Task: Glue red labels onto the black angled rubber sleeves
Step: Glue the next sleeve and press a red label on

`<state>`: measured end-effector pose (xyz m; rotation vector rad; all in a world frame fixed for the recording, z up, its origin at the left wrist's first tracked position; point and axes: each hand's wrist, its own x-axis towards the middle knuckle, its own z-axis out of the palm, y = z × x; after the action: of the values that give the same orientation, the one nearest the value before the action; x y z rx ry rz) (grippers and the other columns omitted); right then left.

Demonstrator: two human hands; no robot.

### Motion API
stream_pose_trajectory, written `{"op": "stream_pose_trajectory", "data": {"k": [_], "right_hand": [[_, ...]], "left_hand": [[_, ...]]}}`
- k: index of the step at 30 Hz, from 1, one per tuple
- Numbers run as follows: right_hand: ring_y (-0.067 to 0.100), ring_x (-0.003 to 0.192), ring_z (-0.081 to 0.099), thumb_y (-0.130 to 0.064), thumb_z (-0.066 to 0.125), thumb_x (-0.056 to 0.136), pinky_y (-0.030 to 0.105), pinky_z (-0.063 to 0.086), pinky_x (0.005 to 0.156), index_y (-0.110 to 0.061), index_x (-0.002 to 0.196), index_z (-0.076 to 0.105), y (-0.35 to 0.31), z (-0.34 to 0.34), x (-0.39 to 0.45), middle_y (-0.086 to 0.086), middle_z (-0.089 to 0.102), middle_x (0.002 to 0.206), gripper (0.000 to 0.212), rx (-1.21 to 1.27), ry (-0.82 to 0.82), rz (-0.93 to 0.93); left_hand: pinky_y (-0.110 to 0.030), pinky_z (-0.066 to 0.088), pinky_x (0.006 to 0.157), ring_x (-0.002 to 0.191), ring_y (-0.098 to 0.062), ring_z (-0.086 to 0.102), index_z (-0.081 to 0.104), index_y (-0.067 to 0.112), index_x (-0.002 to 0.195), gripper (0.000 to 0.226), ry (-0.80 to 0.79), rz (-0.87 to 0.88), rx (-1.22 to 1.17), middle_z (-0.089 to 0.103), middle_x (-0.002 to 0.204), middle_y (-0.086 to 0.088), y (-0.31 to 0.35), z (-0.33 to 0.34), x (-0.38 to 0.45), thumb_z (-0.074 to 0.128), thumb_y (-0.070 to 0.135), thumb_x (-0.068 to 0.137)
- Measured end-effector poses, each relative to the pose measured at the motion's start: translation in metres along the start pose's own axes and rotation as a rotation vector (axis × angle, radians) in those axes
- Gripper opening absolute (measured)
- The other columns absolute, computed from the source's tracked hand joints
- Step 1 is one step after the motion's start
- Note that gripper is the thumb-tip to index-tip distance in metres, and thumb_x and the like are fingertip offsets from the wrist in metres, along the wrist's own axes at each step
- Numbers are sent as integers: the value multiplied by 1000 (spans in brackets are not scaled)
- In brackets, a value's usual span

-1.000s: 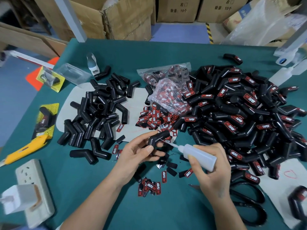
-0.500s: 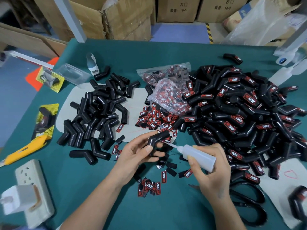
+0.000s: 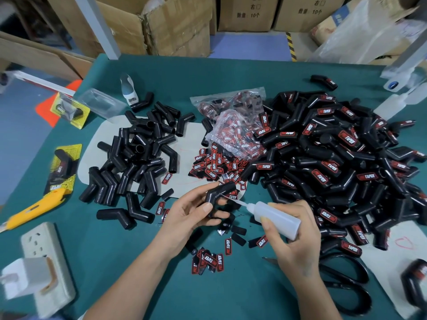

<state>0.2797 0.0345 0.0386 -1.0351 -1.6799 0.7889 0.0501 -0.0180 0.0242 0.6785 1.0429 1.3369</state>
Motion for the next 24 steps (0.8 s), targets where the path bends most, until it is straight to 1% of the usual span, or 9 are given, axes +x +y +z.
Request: {"op": "stream_pose_trajectory", "data": {"k": [2,4,6,10,13,14,18,22,24], "right_hand": [[0,93,60,-30,69,87,9,43,78,-35,109,63,0,-1,1,-11,62,103,22,1,7,12],[-1,93,60,-29,69,88,9,43,78,-34,105,63,-1,0,1,-8,62,103,19,0,0,-4],[-1,93,60,-29,69,88,8,43,77,-30,105,63,0,1,0,-4,63,102,19,-6,-2,-11],[2,92,60,-31,69,87,10,43,77,-29,105,63,0,0,0,-13,62,102,19,-2,14,23],[0,91,60,-29,69,87,8,43,77,-29,105,63,-1,0,0,-6,63,100,19,-2,4,7],[0,91,60,-29,69,87,8,43,76,-29,105,63,-1,0,0,-6,63,101,19,1,5,8],[3,92,61,-31,69,87,9,43,76,-34,106,63,-1,-1,1,-20,60,105,21,11,11,39],[3,92,61,-30,70,87,8,43,76,-29,105,65,1,-1,0,-19,60,106,19,6,6,26],[2,93,62,-30,70,87,8,44,77,-32,106,65,1,-3,0,-20,60,106,20,12,21,34]], "left_hand": [[-28,61,80,100,-32,77,67,29,139,43,0,3,3,73,124,-17,0,0,0,68,26,96],[-28,62,81,100,-32,77,67,29,138,43,-1,2,6,73,124,-17,0,0,0,68,26,96],[-29,61,81,100,-32,77,67,29,139,43,-3,4,8,73,124,-17,0,-1,0,68,26,96],[-28,61,80,98,-31,78,68,30,138,43,3,9,-3,73,124,-16,-1,-2,1,68,25,95],[-28,61,81,98,-31,77,67,31,138,43,-4,15,-1,73,125,-17,-2,-2,2,68,25,96],[-28,61,82,99,-31,77,67,30,139,43,-6,17,0,73,125,-17,-3,-2,2,68,25,96],[-29,61,82,99,-31,77,66,30,139,43,-8,23,6,72,126,-17,-3,-3,2,68,24,97],[-30,61,84,99,-32,77,66,30,139,44,-11,28,18,73,125,-17,-3,-3,2,68,23,96],[-31,61,84,99,-33,77,66,29,140,44,-11,33,29,73,125,-16,-3,-4,1,69,23,96]]}}
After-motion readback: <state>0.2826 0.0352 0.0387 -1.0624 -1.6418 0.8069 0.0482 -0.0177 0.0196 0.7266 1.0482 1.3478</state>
